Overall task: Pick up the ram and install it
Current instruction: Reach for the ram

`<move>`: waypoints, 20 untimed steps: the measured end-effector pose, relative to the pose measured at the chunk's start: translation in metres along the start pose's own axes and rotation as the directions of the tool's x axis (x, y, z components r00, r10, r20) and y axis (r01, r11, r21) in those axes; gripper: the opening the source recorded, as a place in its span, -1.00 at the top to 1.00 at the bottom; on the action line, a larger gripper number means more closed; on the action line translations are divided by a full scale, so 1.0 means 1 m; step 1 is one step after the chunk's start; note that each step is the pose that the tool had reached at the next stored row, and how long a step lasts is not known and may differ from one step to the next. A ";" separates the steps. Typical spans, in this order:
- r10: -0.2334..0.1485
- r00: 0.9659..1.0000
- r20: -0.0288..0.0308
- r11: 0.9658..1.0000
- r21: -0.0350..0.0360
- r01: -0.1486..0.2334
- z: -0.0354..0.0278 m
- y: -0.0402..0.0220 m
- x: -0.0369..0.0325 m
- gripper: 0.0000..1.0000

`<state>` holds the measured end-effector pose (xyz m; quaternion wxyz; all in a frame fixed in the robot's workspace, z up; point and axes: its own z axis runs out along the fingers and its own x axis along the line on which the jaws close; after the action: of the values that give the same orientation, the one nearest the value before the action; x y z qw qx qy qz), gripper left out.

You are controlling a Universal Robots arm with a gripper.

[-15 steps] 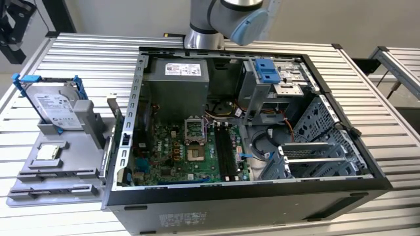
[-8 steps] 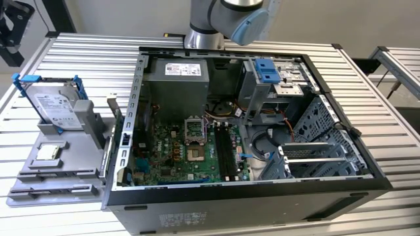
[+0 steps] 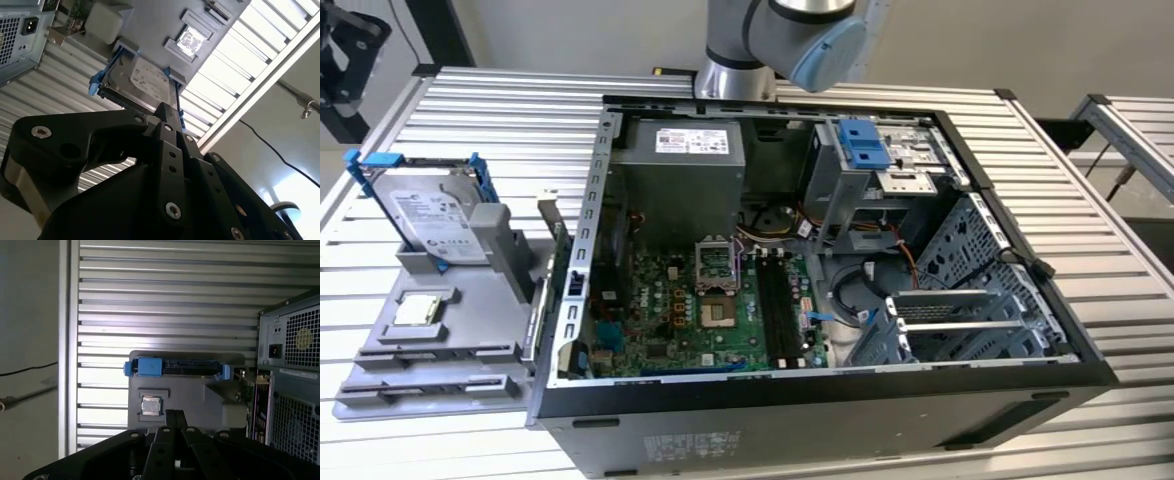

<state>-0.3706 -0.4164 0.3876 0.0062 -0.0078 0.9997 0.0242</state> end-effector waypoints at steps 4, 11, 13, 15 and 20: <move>0.000 1.000 0.000 1.000 0.000 0.000 0.0039 -0.0066 0.0001 1.00; 0.000 1.000 0.000 1.000 0.000 0.000 0.0073 -0.0196 0.0001 1.00; 0.000 1.000 0.000 1.000 0.000 0.000 0.0075 -0.0235 0.0002 1.00; 0.000 1.000 0.000 1.000 0.000 0.000 0.0077 -0.0280 0.0003 1.00; 0.000 1.000 0.000 1.000 0.000 0.000 0.0078 -0.0427 0.0004 1.00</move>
<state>-0.3703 -0.4587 0.3777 0.0061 -0.0079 0.9997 0.0243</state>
